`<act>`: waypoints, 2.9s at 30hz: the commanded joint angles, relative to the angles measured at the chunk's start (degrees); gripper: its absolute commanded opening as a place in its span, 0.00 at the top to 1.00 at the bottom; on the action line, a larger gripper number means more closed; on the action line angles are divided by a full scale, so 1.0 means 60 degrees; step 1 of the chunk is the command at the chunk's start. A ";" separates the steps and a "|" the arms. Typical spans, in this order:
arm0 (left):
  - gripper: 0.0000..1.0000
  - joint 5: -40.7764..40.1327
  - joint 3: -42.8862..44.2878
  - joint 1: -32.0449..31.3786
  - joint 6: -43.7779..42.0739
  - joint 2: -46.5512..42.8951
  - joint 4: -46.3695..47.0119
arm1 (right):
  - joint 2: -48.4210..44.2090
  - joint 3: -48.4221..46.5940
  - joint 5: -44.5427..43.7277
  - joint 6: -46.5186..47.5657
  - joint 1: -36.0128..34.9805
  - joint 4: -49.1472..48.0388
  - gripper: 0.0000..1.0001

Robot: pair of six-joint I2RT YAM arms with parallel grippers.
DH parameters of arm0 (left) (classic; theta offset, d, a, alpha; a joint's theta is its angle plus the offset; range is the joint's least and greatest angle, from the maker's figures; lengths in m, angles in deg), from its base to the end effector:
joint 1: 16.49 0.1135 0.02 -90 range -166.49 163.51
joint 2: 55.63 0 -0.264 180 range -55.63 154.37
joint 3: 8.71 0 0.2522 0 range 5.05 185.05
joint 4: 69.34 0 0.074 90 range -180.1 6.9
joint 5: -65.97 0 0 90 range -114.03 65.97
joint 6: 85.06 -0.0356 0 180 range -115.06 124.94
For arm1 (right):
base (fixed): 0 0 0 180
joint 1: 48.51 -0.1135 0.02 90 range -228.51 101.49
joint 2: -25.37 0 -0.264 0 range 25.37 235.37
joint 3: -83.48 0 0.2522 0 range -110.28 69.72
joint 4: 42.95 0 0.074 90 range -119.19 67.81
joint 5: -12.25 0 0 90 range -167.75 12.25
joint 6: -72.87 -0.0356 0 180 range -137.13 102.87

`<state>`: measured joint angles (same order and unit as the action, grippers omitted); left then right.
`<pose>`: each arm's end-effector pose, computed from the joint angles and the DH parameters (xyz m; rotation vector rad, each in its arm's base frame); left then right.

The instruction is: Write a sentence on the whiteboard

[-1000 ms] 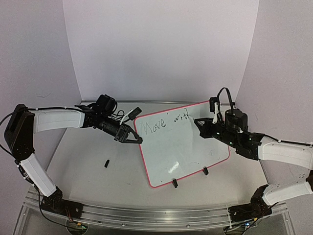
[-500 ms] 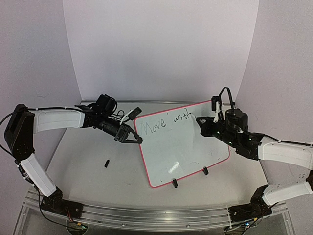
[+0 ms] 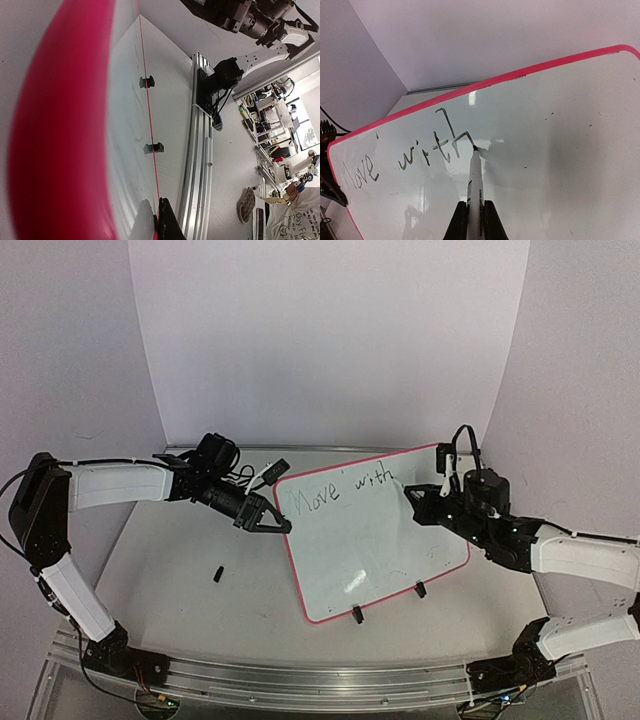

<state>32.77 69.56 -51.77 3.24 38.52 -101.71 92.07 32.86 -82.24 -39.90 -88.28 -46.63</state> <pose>0.2636 -0.2230 0.2380 1.1962 2.0601 -1.4647 0.2053 0.1673 0.2626 -0.2149 1.8309 0.7072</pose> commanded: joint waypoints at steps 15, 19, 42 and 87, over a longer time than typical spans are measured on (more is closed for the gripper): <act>1.00 0.0070 0.0308 -0.0257 -0.0802 -0.0208 -0.0320 | -0.0715 -0.0173 0.0610 0.0053 0.0049 0.0819 1.00; 1.00 0.0056 0.0311 -0.0258 -0.0802 -0.0235 -0.0324 | -0.1031 -0.0485 0.1216 0.0521 0.0054 0.1175 1.00; 1.00 -0.0072 0.0308 -0.0270 -0.0820 -0.0320 -0.0371 | -0.1851 -0.0379 0.6569 0.1335 0.2980 0.1188 1.00; 1.00 -0.0304 0.0278 -0.0424 -0.0852 -0.0369 -0.0397 | 0.3402 -0.0823 0.1037 0.0408 -0.3785 -0.2745 1.00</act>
<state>31.69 69.58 -52.60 1.89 37.82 -102.15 111.04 30.44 -74.30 -37.20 -110.95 -63.09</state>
